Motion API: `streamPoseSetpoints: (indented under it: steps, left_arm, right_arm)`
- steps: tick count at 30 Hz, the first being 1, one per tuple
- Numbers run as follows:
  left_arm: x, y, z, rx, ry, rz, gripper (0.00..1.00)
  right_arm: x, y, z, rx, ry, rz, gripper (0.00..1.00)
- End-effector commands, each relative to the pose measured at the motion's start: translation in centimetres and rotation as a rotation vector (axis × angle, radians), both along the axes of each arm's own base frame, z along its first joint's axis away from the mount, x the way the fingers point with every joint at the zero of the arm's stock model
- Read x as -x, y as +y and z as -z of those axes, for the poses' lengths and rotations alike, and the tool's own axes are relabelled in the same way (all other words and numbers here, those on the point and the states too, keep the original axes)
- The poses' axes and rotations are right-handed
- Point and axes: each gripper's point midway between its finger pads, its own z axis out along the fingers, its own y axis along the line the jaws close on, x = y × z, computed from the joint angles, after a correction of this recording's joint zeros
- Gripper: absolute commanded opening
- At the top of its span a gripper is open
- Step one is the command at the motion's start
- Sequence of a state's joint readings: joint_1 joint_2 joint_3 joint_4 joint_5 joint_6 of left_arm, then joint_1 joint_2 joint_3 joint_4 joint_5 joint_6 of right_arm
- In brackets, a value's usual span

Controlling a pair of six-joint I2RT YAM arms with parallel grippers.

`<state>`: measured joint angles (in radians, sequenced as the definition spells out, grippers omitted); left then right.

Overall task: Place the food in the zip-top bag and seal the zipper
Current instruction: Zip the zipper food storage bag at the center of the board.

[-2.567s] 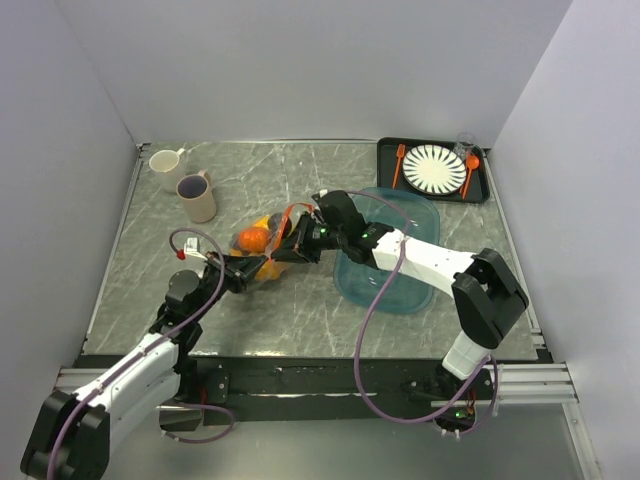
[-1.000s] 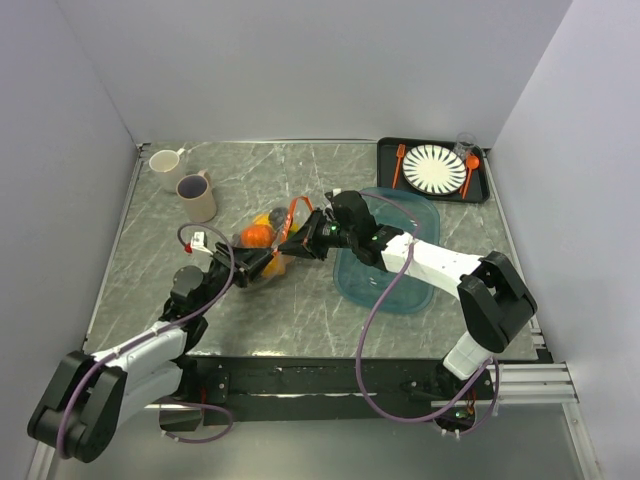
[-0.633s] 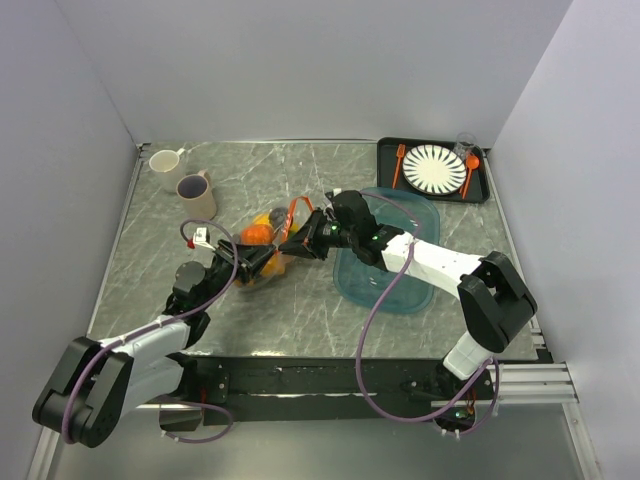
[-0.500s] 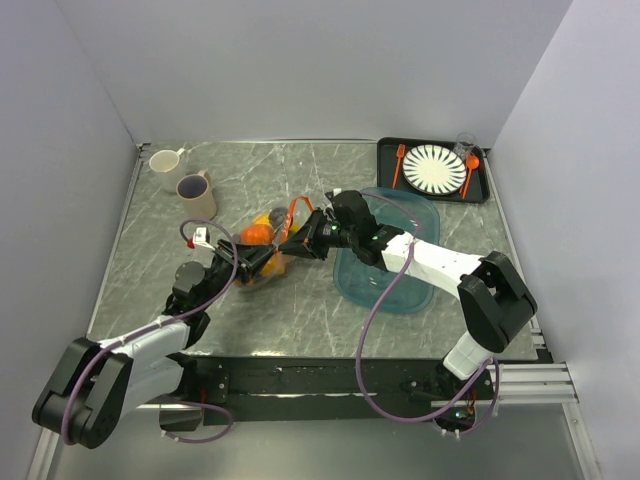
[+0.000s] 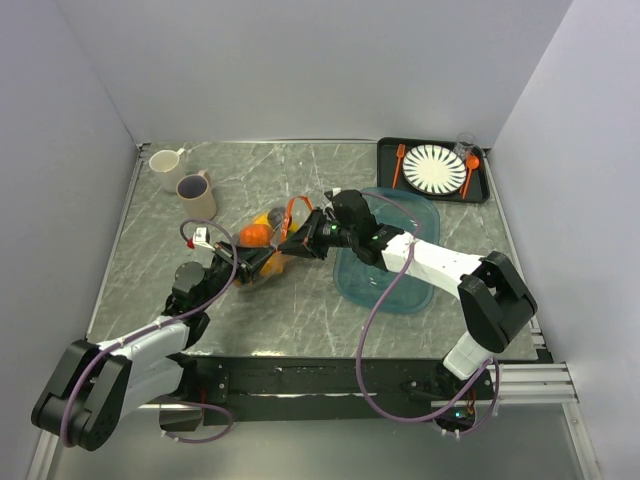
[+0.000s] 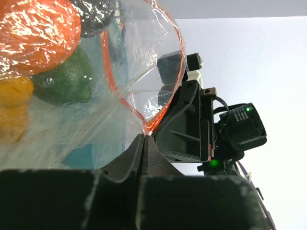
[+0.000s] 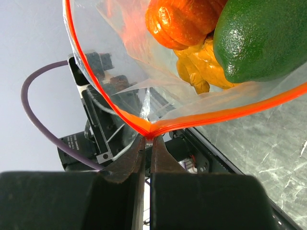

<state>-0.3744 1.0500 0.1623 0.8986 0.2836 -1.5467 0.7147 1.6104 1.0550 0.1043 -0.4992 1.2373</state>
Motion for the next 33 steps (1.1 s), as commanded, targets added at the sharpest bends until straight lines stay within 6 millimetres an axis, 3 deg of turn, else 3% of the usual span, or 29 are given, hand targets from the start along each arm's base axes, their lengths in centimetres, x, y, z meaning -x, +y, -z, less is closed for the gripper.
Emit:
streamPoseSetpoints:
  steps: [1,10,19,33]
  left_arm:
    - [0.2,-0.7,-2.9,0.022,-0.104,0.047,0.01]
    - [0.4,-1.4,-2.2,-0.030,-0.079,0.084,0.01]
    - [1.4,-0.8,-1.7,-0.073,-0.070,0.074,0.01]
    - [2.6,-0.3,-1.2,-0.080,-0.050,0.076,0.01]
  right_arm:
    - [-0.4,0.7,-3.2,-0.065,-0.061,-0.017,0.00]
    - [-1.2,0.1,-3.3,-0.051,-0.073,0.036,0.00]
    - [-2.9,0.2,-4.0,-0.088,-0.046,0.102,0.00]
    - [-4.0,-0.2,-4.1,-0.090,-0.048,0.159,0.00]
